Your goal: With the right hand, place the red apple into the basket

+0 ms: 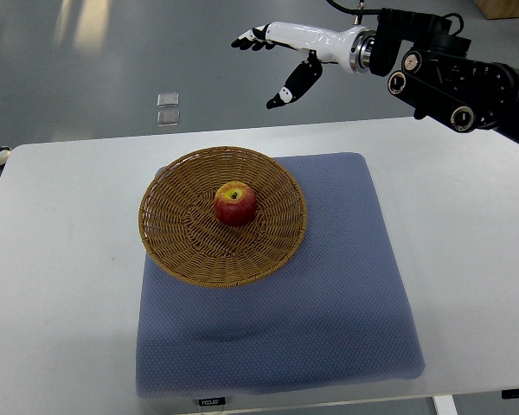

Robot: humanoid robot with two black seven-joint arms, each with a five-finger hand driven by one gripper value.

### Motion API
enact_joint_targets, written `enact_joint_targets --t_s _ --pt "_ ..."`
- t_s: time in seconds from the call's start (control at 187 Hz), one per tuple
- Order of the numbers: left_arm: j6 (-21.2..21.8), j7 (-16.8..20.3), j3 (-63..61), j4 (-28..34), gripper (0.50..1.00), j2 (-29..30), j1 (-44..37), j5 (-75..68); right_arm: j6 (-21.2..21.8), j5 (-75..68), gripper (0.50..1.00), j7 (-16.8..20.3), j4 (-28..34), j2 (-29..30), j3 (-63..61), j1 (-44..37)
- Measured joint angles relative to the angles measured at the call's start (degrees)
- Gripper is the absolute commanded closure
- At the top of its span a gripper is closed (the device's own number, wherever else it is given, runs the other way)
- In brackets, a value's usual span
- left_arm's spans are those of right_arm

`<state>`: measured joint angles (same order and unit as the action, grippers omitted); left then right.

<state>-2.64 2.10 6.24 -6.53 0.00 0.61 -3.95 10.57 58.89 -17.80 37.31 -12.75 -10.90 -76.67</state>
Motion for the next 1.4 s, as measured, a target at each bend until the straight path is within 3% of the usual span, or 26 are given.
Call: enact_joint_targets --t_s 0.513,0.909,1.4 --pt "0.0 0.0 0.0 -0.03 0.5 0.0 0.0 0.0 -1.0 -37.41 0.583 -0.36 -4.36 -0.1 -26.89 18.67" --pt "0.0 0.01 0.0 -0.01 0.5 0.0 0.0 0.0 -2.22 -59.17 0.583 -0.07 -4.34 1.65 -32.44 26.24" --pt "0.0 0.02 0.0 -0.03 0.5 0.0 0.01 0.0 -2.85 -61.44 0.576 -0.4 -4.29 5.18 -32.1 30.33"
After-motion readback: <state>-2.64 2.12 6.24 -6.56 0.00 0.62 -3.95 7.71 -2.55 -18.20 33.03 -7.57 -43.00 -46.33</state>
